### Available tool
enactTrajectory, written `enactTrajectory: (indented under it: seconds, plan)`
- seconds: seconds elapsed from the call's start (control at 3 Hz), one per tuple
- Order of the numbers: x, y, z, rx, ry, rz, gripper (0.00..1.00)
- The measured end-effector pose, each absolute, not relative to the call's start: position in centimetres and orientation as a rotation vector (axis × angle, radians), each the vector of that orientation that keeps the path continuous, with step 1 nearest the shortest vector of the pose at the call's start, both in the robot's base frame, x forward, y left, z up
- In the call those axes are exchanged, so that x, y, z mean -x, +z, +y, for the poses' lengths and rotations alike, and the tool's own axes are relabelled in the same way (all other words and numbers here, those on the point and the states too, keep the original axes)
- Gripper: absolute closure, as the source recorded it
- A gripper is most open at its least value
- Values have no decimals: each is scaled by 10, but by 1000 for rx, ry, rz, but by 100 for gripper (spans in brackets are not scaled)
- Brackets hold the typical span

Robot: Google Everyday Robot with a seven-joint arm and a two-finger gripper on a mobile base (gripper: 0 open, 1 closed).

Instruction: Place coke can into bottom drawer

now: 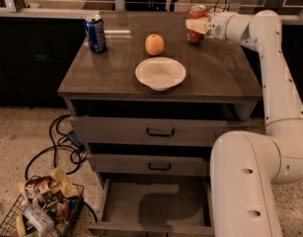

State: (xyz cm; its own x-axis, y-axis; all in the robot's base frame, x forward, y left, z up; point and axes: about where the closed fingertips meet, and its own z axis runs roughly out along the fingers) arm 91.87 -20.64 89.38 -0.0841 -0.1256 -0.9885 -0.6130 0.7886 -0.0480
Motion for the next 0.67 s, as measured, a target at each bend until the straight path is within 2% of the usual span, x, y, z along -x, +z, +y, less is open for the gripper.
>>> enactTrajectory:
  seconds: [0.67]
  plan:
    - [-869,945,-286,570,369,1636,100]
